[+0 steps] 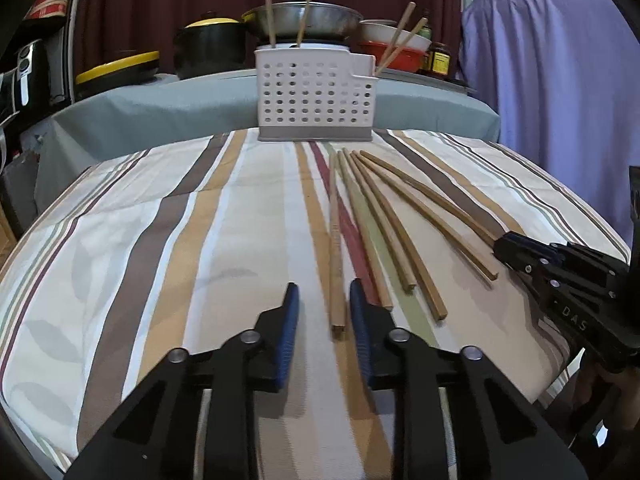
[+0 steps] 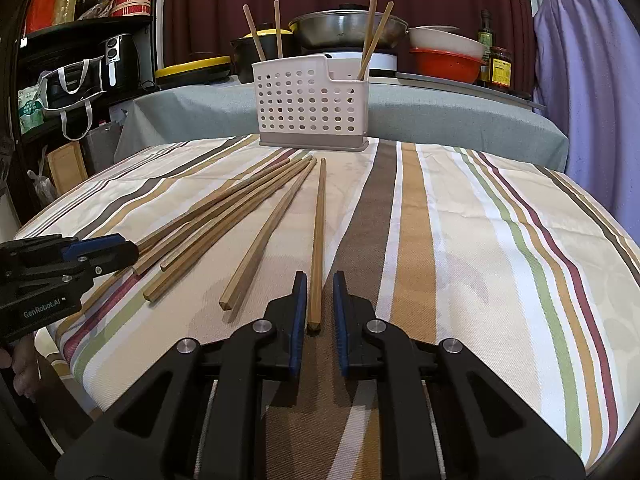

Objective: Organize utensils
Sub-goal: 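Return both tools to the remaining chopsticks and close each on one chopstick, then lift the held chopsticks with both tools and carry them above the white holder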

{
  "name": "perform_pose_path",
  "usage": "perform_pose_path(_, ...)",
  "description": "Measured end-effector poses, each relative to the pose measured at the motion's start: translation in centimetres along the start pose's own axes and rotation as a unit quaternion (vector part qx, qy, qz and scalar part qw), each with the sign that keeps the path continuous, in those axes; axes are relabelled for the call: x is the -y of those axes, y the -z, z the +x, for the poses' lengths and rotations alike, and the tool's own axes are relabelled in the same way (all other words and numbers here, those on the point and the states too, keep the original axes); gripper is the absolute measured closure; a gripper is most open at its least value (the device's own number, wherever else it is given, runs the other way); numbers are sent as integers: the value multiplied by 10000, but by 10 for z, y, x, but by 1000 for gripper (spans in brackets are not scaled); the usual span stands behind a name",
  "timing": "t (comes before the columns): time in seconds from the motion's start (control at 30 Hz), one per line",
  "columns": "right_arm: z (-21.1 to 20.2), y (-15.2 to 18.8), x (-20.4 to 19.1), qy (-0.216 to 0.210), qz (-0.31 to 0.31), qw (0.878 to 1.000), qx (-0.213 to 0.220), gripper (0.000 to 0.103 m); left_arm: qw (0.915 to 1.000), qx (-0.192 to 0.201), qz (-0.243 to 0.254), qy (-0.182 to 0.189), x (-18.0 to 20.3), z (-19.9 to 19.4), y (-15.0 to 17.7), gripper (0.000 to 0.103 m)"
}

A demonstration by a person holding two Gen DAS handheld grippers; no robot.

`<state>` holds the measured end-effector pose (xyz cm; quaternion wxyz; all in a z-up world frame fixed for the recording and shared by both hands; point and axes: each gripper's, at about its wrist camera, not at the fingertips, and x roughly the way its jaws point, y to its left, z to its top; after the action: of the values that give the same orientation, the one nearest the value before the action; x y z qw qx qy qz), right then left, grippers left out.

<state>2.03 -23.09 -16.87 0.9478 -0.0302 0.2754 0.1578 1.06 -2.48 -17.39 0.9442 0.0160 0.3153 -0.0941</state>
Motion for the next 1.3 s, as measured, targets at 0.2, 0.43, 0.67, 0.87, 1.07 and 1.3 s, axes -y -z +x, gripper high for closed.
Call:
perform_pose_path(0.2,0,0,-1,-12,5,10000,2,97,10000,8,25,32,2,1,-1,96)
perform_pose_path(0.43,-9,-5,-4,44,-82,9999,141,97,9999,130,78,9,4,-5,-4,96)
perform_pose_path(0.67,-32,-27,-1,217,-162,9982,535,97,9983,577,82,-87,-1,-29,-22,96)
perform_pose_path(0.87,-60,-60,-2,363,-319,9933,1046,97,9945,1042,-32,-130,-10,-58,-48,96)
perform_pose_path(1.07,-90,-90,0,413,-363,9867,1531,97,9891,1457,-99,-191,-15,-86,-71,96)
perform_pose_path(1.3,-119,-119,6,423,-297,9805,1894,97,9823,1847,-164,-267,-23,-119,-99,96)
